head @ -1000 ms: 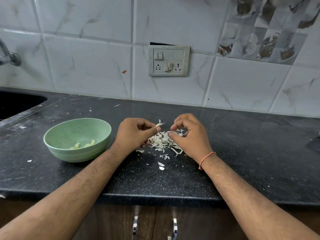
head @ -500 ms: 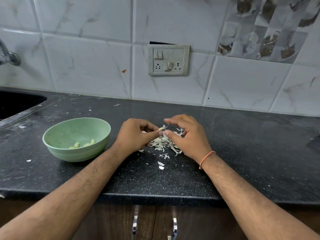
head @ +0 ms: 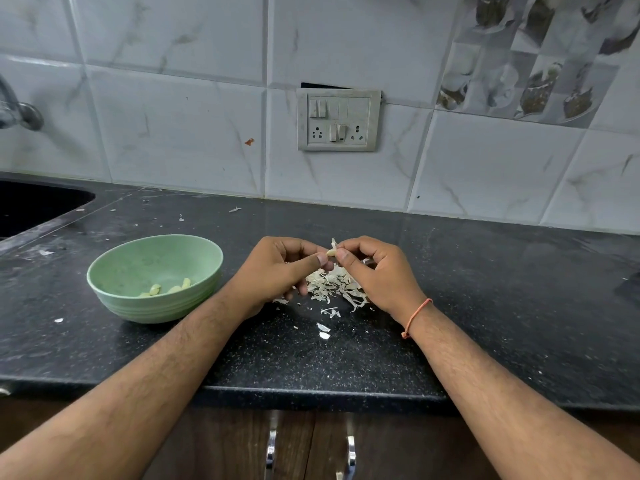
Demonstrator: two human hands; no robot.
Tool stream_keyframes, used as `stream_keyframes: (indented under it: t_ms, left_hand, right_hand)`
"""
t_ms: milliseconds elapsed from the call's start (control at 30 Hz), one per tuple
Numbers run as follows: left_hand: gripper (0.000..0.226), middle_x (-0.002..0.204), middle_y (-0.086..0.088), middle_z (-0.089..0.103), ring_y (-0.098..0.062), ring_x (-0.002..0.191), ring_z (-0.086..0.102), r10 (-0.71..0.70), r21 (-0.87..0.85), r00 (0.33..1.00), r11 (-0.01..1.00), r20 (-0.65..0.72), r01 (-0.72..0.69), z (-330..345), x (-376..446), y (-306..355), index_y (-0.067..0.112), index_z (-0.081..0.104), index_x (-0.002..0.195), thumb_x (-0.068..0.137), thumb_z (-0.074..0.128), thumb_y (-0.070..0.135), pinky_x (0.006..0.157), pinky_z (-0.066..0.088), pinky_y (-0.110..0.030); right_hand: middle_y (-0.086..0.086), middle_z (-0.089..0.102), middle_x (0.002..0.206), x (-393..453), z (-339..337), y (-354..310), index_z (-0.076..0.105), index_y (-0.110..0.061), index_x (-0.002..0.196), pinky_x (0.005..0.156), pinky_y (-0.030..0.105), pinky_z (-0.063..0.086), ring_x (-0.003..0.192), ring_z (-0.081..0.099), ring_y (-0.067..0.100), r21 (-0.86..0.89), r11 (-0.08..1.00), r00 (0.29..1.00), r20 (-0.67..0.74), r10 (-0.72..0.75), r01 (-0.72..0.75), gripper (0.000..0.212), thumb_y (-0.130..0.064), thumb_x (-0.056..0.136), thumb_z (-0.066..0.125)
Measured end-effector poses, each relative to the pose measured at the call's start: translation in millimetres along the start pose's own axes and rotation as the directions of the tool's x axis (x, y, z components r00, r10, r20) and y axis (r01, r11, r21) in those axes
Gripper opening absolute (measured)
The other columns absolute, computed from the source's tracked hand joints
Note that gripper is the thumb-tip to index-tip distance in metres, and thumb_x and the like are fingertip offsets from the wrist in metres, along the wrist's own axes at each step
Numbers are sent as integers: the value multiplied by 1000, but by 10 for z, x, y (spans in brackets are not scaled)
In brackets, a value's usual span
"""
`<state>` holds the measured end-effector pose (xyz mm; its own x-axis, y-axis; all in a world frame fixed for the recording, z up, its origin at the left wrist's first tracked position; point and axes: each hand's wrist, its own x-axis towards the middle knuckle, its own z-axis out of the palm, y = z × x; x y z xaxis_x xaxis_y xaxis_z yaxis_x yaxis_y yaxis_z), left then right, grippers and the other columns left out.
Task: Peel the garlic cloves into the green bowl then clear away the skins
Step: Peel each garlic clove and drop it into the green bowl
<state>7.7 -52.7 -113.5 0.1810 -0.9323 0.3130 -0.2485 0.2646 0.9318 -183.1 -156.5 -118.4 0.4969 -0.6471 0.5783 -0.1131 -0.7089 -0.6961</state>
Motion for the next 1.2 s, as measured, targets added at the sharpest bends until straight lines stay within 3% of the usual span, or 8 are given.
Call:
stream_keyframes:
  t_ms: [133,467,800,900,967,1033,1100,1200]
  left_hand:
    - [13,100,-6,81,-14,52,60,8,16,1000,1000,7,-9,-10,5,-27,9,78,105,101,72,20,41,42,-22]
    - [11,91,0,78,-19,55,61,-16,41,1000,999,7,16,0,14,-17,11,76,98,102,69,18,45,38,-22]
    - [11,84,-8,78,-19,54,65,-44,171,999,984,-16,46,-1,32,-40,15,78,92,99,73,22,46,43,-23]
    - [13,63,2,70,-17,51,65,-43,224,998,973,-37,50,9,15,-17,16,78,88,98,74,23,47,44,-22]
    - [8,65,10,71,-17,51,68,4,259,997,966,-74,15,15,4,-12,21,78,88,95,77,23,50,50,-24]
    - [7,81,14,77,-4,56,70,116,320,985,945,-125,-71,5,-12,-24,29,80,95,91,81,24,59,53,-24]
    - [23,98,20,78,15,60,61,235,402,959,903,-157,-155,-3,-27,-32,32,79,107,86,85,23,65,45,-12]
    - [25,102,19,79,22,60,55,328,460,935,857,-136,-234,-4,-34,-20,32,82,107,85,87,20,63,40,-4]
  right_hand:
    - [-14,77,97,-6,-2,1,81,-23,98,77,20,53,90,70,6,6,1000,1000,18,-12,12,7,-22,100,75]
    - [-13,77,92,-16,-4,-6,83,-18,101,79,17,50,86,68,3,83,997,998,60,-2,-3,8,-18,99,75]
    - [-11,70,73,-3,38,28,83,-18,99,65,17,44,65,54,0,176,981,994,87,67,-81,10,-18,101,73]
    - [-10,68,71,9,51,42,83,-15,100,64,18,44,65,52,1,163,982,992,94,83,-98,11,-18,101,72]
    - [-14,63,65,17,59,55,82,-12,99,61,15,41,60,50,0,156,980,990,91,107,-120,12,-17,102,72]
    - [-18,61,61,23,62,68,81,-10,96,59,13,40,57,49,-1,144,979,988,78,131,-141,12,-15,101,72]
    - [-18,60,59,25,61,73,81,-9,95,57,13,40,55,49,-1,134,978,986,73,149,-158,13,-16,101,72]
    - [-16,63,62,28,65,75,82,-12,94,60,17,42,59,51,0,133,974,982,80,174,-183,12,-19,100,74]
